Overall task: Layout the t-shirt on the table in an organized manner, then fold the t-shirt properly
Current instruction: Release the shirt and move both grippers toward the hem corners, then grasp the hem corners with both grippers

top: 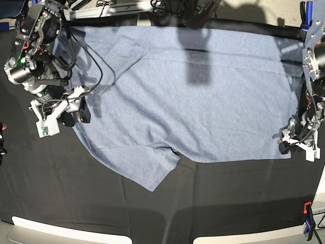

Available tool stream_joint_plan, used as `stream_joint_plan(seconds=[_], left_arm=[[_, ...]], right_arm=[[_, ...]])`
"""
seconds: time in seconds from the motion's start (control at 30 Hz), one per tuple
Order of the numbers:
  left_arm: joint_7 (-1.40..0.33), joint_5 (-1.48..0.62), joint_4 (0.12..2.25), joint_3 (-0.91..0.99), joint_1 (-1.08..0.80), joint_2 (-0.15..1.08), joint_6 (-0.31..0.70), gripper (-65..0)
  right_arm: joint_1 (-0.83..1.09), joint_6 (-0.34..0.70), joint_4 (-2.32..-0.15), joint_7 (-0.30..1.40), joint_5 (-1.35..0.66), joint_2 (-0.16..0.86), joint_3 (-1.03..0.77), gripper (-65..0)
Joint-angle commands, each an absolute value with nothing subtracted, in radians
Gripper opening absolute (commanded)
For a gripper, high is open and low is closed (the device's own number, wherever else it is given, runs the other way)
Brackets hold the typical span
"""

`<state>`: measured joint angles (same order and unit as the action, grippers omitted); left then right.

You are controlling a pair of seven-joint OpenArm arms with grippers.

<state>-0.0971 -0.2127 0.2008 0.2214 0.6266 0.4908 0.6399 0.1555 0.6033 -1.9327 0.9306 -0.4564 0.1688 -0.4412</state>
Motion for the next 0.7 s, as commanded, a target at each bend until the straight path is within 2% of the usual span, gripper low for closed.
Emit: stream_joint_plan(seconds=[0.0, 0.03, 0.1, 0.13, 0.3, 0.4, 0.53, 0.67], left_arm=[[-0.097, -0.214, 0.209, 0.221, 0.648, 0.498, 0.652, -47.5], [-0.096, -0.213, 0.209, 0.221, 0.648, 0.496, 0.652, -50.9], [-0.096, -0.213, 0.209, 0.221, 0.648, 0.496, 0.651, -63.3], [-0.091, -0.213, 0.209, 0.221, 0.648, 0.496, 0.651, -65.0], [-0.078, -0.213, 0.209, 0.221, 0.648, 0.496, 0.651, -65.0], [-0.078, -0.209, 0.209, 0.221, 0.648, 0.496, 0.647, -65.0], [-0.078, -0.210, 0.209, 0.221, 0.648, 0.496, 0.644, -65.0], [-0.079, -0.209, 0.209, 0.221, 0.648, 0.496, 0.644, -65.0]], right_arm=[[0.144, 0.606, -1.950, 0.895, -0.475, 0.180, -0.445, -37.0], [0.144, 0.606, -1.950, 0.888, -0.475, 0.180, -0.445, -37.0], [0.144, 0.606, -1.950, 0.854, -0.475, 0.180, -0.445, -37.0], [0.144, 0.606, -1.950, 0.829, -0.475, 0.180, -0.445, -37.0], [0.143, 0.606, -1.950, 0.704, -0.474, 0.180, -0.445, -36.7], [0.126, 0.606, -1.949, 0.703, -0.458, 0.180, -0.434, -31.9], [0.055, 0.606, -1.899, 0.696, -0.368, 0.181, -0.387, -31.8], [-0.052, 0.606, -1.759, 0.719, -0.347, 0.183, -0.307, -31.8]])
